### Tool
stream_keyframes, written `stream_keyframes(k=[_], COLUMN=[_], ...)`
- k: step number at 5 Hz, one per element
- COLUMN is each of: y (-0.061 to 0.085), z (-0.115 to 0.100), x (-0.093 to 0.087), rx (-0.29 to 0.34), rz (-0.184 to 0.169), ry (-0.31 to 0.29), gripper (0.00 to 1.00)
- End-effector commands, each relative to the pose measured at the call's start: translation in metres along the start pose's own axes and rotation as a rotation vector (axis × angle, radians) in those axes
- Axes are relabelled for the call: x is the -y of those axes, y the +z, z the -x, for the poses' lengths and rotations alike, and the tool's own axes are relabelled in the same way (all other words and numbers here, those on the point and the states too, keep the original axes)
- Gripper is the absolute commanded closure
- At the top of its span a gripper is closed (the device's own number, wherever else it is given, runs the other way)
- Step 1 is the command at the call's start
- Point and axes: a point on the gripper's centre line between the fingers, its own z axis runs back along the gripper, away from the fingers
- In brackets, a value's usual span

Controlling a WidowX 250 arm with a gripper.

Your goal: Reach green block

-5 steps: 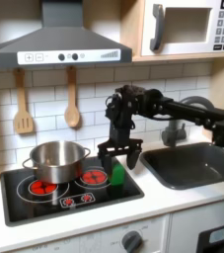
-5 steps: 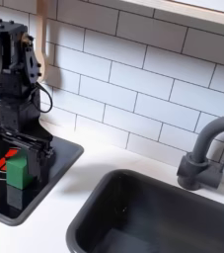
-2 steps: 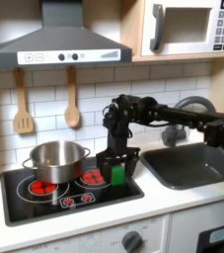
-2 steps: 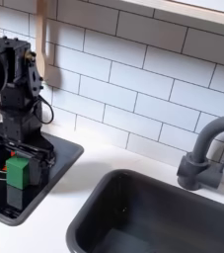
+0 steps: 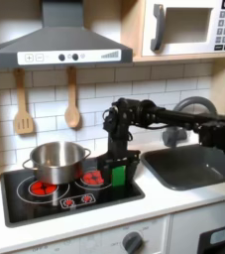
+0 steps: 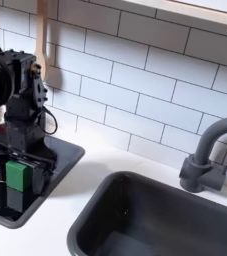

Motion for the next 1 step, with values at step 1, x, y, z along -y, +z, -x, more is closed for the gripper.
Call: stream_keyframes(k=[1], y=[-0.0004], z=[-0.0019], x=[-0.0005], rx=[-0.001], rz=[0.000], ry=[0.005], gripper=[0.00])
